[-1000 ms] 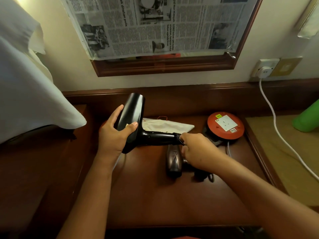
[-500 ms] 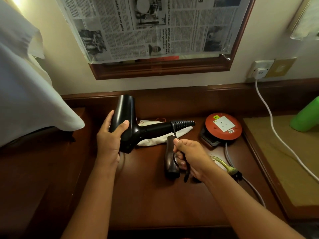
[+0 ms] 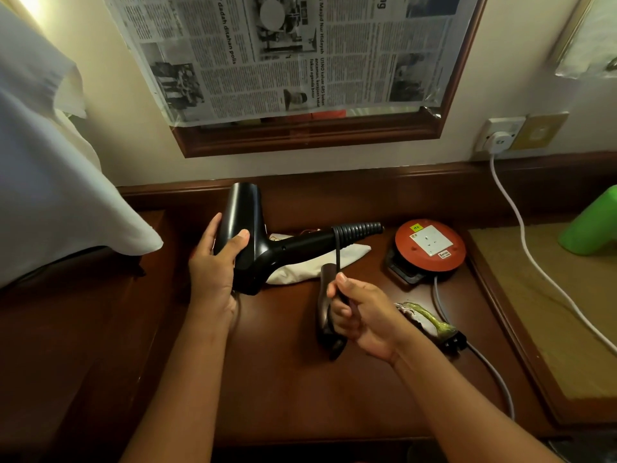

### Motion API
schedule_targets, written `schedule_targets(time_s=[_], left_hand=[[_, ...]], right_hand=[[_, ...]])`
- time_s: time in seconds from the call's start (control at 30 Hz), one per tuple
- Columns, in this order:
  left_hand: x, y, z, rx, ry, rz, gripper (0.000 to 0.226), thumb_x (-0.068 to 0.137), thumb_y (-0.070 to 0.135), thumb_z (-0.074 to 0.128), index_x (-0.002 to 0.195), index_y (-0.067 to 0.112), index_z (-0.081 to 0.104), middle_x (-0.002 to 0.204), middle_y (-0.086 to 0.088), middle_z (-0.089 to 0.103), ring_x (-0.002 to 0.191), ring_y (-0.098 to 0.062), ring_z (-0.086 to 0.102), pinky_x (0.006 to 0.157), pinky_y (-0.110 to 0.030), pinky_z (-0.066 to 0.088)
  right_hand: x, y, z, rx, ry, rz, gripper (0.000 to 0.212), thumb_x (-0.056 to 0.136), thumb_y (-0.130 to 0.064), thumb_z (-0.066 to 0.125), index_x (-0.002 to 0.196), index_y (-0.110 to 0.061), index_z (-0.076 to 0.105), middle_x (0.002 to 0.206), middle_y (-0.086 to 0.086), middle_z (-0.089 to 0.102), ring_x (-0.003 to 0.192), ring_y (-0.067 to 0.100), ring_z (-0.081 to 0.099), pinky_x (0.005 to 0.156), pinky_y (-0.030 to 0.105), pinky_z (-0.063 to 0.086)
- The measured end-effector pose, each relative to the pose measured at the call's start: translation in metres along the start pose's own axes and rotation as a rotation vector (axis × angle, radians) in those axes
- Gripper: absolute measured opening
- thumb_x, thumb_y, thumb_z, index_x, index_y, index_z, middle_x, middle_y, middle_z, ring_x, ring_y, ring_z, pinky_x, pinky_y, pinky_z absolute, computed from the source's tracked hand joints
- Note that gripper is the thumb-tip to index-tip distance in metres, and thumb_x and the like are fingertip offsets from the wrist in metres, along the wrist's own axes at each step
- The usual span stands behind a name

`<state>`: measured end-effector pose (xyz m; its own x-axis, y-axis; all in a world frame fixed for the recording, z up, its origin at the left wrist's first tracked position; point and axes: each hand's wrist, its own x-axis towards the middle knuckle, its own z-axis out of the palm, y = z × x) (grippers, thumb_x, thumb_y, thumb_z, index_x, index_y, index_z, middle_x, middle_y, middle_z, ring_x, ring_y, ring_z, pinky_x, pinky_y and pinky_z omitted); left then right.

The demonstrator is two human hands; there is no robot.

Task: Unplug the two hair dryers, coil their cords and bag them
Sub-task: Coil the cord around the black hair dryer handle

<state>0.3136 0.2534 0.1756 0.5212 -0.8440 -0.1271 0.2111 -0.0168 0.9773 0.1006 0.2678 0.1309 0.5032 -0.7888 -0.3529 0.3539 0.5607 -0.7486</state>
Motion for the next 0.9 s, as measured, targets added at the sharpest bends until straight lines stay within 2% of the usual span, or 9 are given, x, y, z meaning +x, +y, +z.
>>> schedule_targets(time_s=[0.1,0.2,0.27,0.4,0.53,0.6,0.7,0.77,0.9], left_hand=[[0.001,0.000,0.001,-0.021,-0.003,-0.010,0.060,0.081,0.014,0.072,0.135,0.030,0.052,0.114,-0.001,0.065,0.097,-0.022,0.069,0.090,-0.046,0.055],[0.002,0.001,0.000,-0.032,-0.016,-0.030,0.060,0.080,0.015,0.073,0.134,0.031,0.053,0.117,-0.007,0.065,0.097,-0.025,0.069,0.088,-0.045,0.056],[0.003,0.001,-0.001,-0.036,-0.016,-0.038,0.060,0.079,0.016,0.073,0.133,0.031,0.053,0.119,-0.008,0.064,0.096,-0.026,0.069,0.087,-0.046,0.056],[0.006,0.002,-0.002,-0.040,-0.015,-0.055,0.059,0.079,0.017,0.074,0.133,0.031,0.054,0.119,-0.009,0.064,0.097,-0.028,0.069,0.088,-0.048,0.055],[0.009,0.006,-0.004,-0.052,-0.034,-0.067,0.058,0.080,0.016,0.072,0.133,0.031,0.054,0.120,-0.010,0.063,0.098,-0.028,0.068,0.087,-0.045,0.056],[0.008,0.007,-0.006,-0.063,-0.048,-0.081,0.057,0.082,0.015,0.071,0.134,0.029,0.053,0.118,-0.009,0.064,0.098,-0.027,0.068,0.082,-0.042,0.057],[0.008,0.010,-0.008,-0.118,-0.069,-0.110,0.054,0.083,0.013,0.067,0.134,0.025,0.053,0.113,-0.008,0.068,0.093,-0.024,0.070,0.073,-0.035,0.058],[0.008,0.012,-0.009,-0.120,-0.084,-0.124,0.053,0.084,0.014,0.067,0.134,0.026,0.053,0.111,-0.007,0.069,0.094,-0.025,0.070,0.076,-0.037,0.058],[0.009,0.018,-0.009,-0.068,-0.129,-0.129,0.051,0.084,0.016,0.066,0.132,0.030,0.055,0.108,-0.004,0.067,0.092,-0.025,0.069,0.080,-0.039,0.057]], right_hand=[[0.002,0.006,-0.004,0.094,-0.068,-0.043,0.020,0.096,-0.020,0.044,0.095,-0.004,0.055,0.059,0.003,0.038,0.045,0.010,0.028,0.041,0.020,0.028],[0.005,0.008,-0.008,-0.092,0.002,-0.044,0.025,0.100,-0.023,0.043,0.096,-0.002,0.056,0.056,0.004,0.040,0.042,0.011,0.026,0.038,0.020,0.023],[0.007,0.006,-0.009,-0.245,0.094,-0.033,0.036,0.101,-0.031,0.043,0.089,0.000,0.056,0.050,0.005,0.038,0.037,0.011,0.025,0.039,0.020,0.017],[0.007,0.002,-0.005,-0.407,0.231,-0.022,0.049,0.097,-0.044,0.045,0.067,-0.006,0.056,0.043,0.005,0.035,0.035,0.013,0.025,0.040,0.022,0.017],[0.008,0.004,-0.006,-0.436,0.245,0.012,0.065,0.095,-0.053,0.045,0.043,-0.015,0.055,0.041,0.005,0.029,0.035,0.015,0.021,0.042,0.023,0.016],[0.005,0.005,-0.010,-0.383,0.163,0.038,0.062,0.095,-0.053,0.043,0.055,-0.008,0.059,0.041,0.003,0.026,0.036,0.014,0.019,0.041,0.022,0.017],[0.000,0.006,-0.017,-0.143,-0.038,0.038,0.043,0.095,-0.039,0.046,0.071,-0.005,0.057,0.052,0.001,0.021,0.047,0.015,0.018,0.045,0.024,0.018],[-0.001,0.009,-0.019,-0.067,-0.119,0.005,0.035,0.096,-0.031,0.046,0.076,-0.005,0.057,0.057,0.002,0.020,0.054,0.018,0.015,0.047,0.024,0.021],[0.008,0.012,-0.020,-0.213,-0.032,-0.075,0.035,0.095,-0.035,0.045,0.074,-0.009,0.054,0.053,0.001,0.020,0.045,0.012,0.015,0.043,0.020,0.016]])
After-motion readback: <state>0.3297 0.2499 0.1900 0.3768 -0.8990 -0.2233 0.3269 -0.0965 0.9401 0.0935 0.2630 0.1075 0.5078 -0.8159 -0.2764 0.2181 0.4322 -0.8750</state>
